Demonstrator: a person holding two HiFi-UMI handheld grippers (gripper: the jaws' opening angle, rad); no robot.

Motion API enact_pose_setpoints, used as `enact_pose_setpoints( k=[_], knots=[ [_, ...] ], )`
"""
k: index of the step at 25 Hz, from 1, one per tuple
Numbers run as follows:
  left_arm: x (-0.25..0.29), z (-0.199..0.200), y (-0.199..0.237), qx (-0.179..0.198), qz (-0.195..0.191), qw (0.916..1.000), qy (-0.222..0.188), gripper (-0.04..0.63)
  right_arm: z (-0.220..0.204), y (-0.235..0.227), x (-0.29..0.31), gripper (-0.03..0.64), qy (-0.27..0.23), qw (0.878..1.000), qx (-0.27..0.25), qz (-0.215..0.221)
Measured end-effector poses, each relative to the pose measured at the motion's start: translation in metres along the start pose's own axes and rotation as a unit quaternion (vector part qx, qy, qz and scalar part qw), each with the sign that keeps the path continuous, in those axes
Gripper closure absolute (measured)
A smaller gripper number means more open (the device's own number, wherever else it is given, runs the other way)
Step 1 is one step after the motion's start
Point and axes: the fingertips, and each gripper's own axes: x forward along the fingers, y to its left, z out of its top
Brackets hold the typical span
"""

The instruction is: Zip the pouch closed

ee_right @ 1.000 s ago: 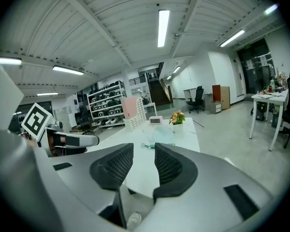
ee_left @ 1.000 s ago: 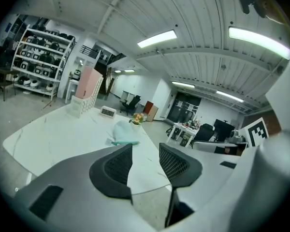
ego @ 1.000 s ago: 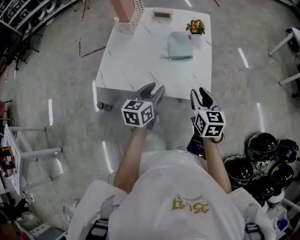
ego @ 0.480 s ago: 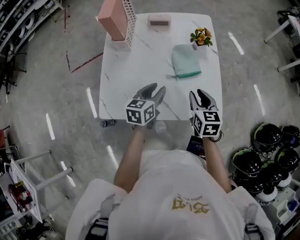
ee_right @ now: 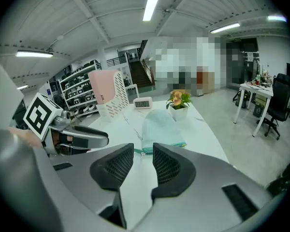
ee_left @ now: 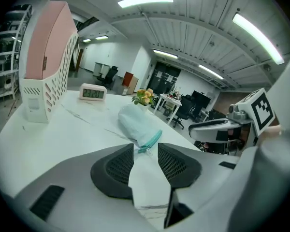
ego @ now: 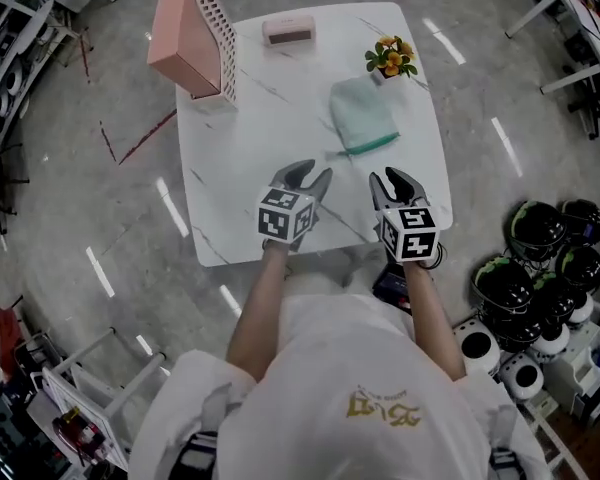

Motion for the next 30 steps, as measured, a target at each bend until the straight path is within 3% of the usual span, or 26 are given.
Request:
enact_pose_setpoints(
  k=[6,23,30],
  knots=[
    [0.020,-0.007,0.002,0.013,-0.016,0.9994,0.027,0.414,-0.005,-0.007,0.007,0.479,0.018,1.000,0.011,-0.012],
    [0.059,-0.016,0.015,0.042,-0.006,0.9963,0.074,0.407,-0.032,-0.003,0.051,0.485,0.080,0.996,-0.002,0.028],
    [0.081,-0.022,0.014,0.086,-0.009,0.9906,0.106,0.397,-0.039,0.003,0.073,0.491,0.100,0.993,-0.010,0.056]
  ],
)
